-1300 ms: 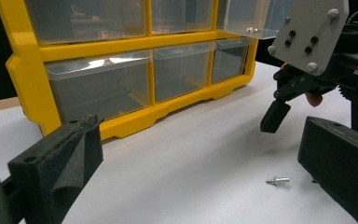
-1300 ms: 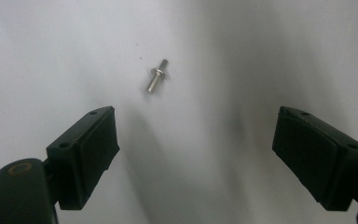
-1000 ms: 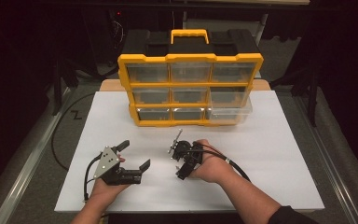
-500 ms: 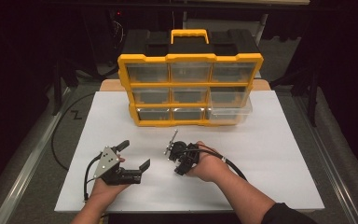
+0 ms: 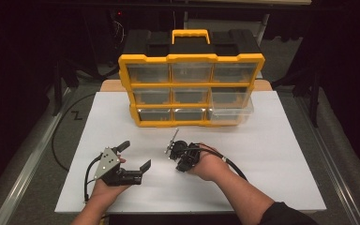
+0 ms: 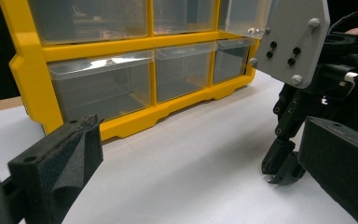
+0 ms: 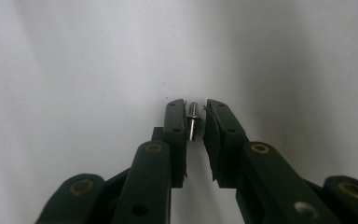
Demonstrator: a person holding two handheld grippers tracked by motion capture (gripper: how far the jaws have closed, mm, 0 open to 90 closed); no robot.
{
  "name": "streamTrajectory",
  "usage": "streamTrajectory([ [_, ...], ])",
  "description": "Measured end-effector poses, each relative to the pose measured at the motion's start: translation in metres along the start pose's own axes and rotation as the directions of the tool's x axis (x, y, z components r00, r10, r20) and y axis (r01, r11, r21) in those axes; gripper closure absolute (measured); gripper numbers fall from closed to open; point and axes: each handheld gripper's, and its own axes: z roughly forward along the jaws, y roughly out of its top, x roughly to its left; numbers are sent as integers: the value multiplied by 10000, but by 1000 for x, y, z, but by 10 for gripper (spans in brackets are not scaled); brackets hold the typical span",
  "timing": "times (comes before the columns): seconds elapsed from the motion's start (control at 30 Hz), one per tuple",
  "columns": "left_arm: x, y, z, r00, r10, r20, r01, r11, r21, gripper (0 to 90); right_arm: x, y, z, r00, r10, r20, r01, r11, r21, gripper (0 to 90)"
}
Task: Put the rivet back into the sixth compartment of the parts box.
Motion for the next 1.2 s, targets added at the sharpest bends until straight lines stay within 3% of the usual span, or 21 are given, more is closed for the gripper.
streamTrajectory([
  [0.73,1,0,-1,9999,-102,-126,101,9999,-90,6,1,-3,-6,9999,-76,68,76,10000,49,839],
  [1.2,0,0,0,9999,-85,-67,85,10000,-52,8,-8,-27,-27,9994,233,246,-237,9996,179,839],
])
